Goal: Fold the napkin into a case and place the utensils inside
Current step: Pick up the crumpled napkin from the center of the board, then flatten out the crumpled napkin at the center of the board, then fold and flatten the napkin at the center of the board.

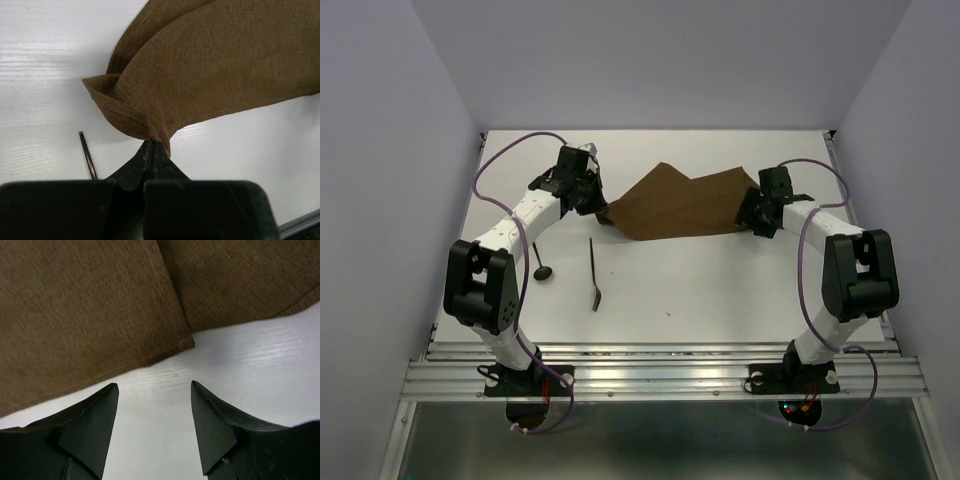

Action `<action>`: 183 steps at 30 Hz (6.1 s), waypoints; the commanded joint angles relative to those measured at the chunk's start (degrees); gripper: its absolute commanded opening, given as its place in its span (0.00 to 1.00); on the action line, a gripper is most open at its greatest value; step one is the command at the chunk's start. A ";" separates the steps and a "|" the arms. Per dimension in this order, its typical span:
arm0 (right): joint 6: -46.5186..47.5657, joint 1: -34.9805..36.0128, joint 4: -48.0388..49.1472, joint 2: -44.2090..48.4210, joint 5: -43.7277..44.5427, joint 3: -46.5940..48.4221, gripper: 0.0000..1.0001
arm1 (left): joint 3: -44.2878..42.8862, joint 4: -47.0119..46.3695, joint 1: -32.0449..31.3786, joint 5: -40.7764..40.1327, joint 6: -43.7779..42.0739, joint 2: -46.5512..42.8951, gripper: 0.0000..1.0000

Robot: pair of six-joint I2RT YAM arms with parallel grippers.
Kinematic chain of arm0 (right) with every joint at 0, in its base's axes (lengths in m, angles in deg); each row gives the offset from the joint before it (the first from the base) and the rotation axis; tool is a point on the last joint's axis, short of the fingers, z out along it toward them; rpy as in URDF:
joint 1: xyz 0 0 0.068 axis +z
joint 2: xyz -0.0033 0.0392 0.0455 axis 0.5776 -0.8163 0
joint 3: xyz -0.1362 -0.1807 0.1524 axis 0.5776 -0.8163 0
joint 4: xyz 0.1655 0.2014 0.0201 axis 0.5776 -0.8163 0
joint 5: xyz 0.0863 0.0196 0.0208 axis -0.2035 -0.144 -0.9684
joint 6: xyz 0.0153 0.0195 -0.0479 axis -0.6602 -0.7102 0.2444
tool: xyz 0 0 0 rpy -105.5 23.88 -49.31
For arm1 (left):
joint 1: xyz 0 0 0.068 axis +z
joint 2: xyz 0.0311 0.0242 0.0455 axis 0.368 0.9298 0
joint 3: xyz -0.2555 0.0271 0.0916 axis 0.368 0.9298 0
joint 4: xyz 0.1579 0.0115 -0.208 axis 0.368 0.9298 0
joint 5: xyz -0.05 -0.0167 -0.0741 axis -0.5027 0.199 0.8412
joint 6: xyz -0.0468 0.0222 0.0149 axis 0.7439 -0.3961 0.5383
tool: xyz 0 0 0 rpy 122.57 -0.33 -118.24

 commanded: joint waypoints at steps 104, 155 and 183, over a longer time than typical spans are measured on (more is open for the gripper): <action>1.23 -2.35 -3.06 49.33 10.82 39.59 0.01 | -30.39 -4.13 3.71 3.07 1.69 -38.64 0.00; 0.61 -8.23 24.98 -18.42 6.43 29.91 0.01 | -52.88 -6.07 8.54 13.71 0.29 36.85 0.00; -5.89 -7.71 7.59 29.10 -8.95 -17.27 0.01 | -6.60 -0.35 8.37 11.59 -2.35 1.29 0.00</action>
